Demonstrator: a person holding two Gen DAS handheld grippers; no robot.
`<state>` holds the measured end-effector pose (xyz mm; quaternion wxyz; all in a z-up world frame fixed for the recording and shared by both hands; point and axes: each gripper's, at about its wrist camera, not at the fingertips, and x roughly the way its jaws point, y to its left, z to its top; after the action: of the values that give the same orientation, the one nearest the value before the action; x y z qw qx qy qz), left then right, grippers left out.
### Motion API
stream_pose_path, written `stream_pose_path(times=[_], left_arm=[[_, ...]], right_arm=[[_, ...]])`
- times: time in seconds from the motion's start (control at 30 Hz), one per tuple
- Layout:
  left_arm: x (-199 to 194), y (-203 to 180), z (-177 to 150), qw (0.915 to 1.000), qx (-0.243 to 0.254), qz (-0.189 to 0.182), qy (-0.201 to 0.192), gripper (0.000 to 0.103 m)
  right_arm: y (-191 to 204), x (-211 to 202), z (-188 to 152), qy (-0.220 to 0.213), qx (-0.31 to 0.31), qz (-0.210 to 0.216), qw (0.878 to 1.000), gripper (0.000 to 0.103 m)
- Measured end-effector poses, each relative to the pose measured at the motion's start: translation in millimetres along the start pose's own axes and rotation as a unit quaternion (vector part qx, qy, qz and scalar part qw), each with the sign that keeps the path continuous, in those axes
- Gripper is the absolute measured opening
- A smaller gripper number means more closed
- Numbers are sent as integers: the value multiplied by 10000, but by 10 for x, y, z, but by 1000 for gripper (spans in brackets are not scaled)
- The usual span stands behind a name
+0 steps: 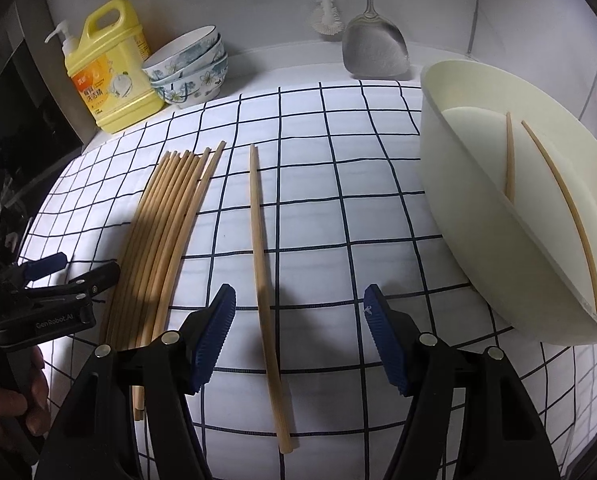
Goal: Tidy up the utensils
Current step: 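Close the left tool on a chopstick while the right tool grasps another, then lift both held chopsticks and carry them over the basin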
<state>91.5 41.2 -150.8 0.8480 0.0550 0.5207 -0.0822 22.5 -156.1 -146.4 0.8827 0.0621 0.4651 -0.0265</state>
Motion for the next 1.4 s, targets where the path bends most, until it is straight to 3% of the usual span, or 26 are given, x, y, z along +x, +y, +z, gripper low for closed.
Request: stream_pose_path(times=[0.67, 0.87, 1.03, 1.13, 1.3, 1.4], left_arm=[[177, -44, 248, 10000, -50, 72, 40, 95], [120, -134, 208, 9999, 41, -77, -120, 76], [85, -218, 216, 9995, 227, -196, -136, 53], [62, -280, 212, 9990, 336, -271, -153, 39], [61, -323, 209, 9982, 458, -337, -202, 20], [56, -344, 219, 9978, 490, -414, -173, 8]], right_arm=[[173, 239, 17, 88, -915, -515, 9944, 63], [201, 259, -13, 24, -991, -361, 9944, 52], [329, 293, 13, 6, -1403, -152, 9900, 22], [416, 291, -19, -53, -1566, -212, 9874, 13], [558, 334, -6, -26, -1869, -420, 9815, 6], [523, 348, 25, 16, -1732, -304, 9844, 6]])
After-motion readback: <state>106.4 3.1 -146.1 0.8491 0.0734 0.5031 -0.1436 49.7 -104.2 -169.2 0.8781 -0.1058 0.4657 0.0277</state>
